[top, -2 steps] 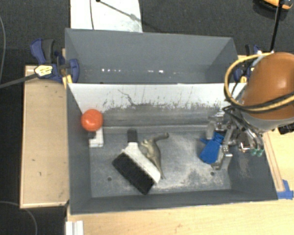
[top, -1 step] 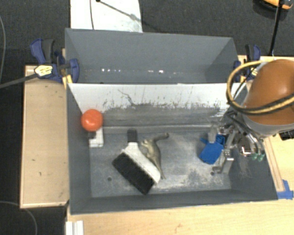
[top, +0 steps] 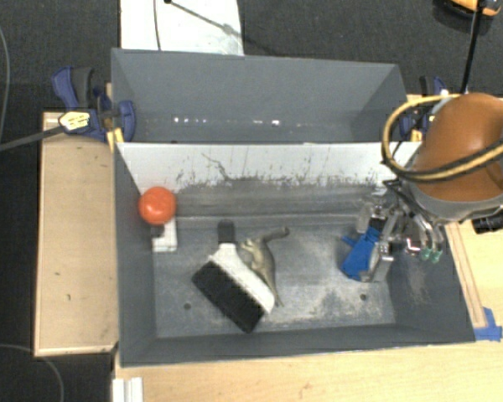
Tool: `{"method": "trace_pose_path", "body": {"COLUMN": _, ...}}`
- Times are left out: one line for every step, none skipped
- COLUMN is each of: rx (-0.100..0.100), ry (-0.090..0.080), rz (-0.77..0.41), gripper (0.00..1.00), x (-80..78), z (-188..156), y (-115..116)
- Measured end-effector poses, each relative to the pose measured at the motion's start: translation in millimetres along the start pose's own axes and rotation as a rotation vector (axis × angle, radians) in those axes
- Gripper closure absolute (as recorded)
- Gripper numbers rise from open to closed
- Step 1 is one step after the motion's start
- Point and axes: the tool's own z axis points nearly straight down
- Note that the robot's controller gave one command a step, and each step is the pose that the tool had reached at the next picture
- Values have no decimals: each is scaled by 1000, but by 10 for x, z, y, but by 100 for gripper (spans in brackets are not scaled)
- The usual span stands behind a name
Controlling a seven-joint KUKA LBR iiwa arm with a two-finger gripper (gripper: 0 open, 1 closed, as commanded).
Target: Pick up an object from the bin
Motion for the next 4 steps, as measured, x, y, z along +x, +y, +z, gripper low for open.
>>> {"method": "trace_pose_path", "body": {"rx": 0, "ry": -5, "rz": -86, "gripper": 0, "x": -193, "z": 488, "y": -174}}
{"method": "trace_pose_path", "body": {"rx": -1, "ry": 6, "rz": -206, "gripper": 0, "x": -191, "z": 780, "y": -284}}
{"method": "trace_pose_path", "body": {"rx": -1, "ry": -4, "rz": -26, "gripper": 0, "x": -332, "z": 794, "y": -339}}
{"method": "trace_pose_path", "body": {"rx": -1, "ry": -1, "rz": -216, "gripper": 0, "x": -372, "z": 980, "y": -534}}
